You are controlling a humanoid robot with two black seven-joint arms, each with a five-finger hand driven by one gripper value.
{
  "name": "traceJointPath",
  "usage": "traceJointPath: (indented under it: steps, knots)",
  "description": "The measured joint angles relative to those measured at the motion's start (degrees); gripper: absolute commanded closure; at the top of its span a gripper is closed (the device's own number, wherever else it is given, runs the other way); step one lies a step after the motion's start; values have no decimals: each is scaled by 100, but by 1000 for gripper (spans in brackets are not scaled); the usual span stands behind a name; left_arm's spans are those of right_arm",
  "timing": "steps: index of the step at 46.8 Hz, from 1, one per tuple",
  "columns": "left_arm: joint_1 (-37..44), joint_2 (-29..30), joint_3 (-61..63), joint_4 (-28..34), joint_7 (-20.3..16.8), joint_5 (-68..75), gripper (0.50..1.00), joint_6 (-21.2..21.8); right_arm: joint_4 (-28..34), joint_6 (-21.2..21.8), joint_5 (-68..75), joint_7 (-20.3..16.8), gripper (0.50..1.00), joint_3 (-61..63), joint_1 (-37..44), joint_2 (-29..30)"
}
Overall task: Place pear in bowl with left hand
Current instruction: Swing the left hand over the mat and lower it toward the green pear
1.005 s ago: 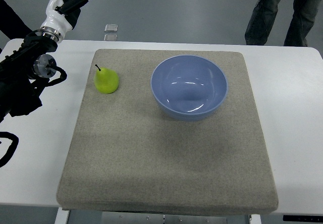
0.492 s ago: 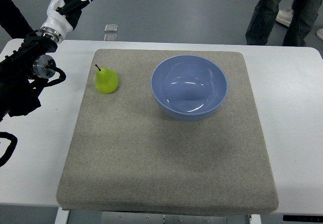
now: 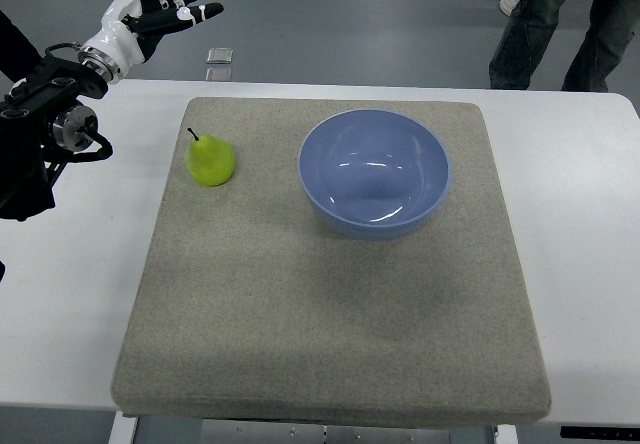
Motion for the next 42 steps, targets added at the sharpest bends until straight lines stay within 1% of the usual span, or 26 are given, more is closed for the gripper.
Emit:
traceJointPath:
  steps: [6, 13, 20, 27, 35, 42]
  knots:
    - [-68, 98, 14, -83, 0, 558, 508, -148, 1, 0, 0, 0, 574, 0, 0, 0]
    - [-179, 313, 17, -222, 0, 1038, 508, -456, 0, 0, 0, 0, 574, 0, 0, 0]
    - [-360, 582, 19, -386, 0, 1909, 508, -772, 0, 0, 0, 0, 574, 0, 0, 0]
    - [-492, 964, 20, -755, 0, 3105, 508, -1080, 0, 0, 0, 0, 574, 0, -1, 0]
    - [-698, 1356, 24, -1322, 0, 3839, 510, -1678, -1, 0, 0, 1, 574, 0, 2, 0]
    - [-876, 1604, 242, -1805, 0, 4632, 510, -1752, -1, 0, 0, 0, 574, 0, 0, 0]
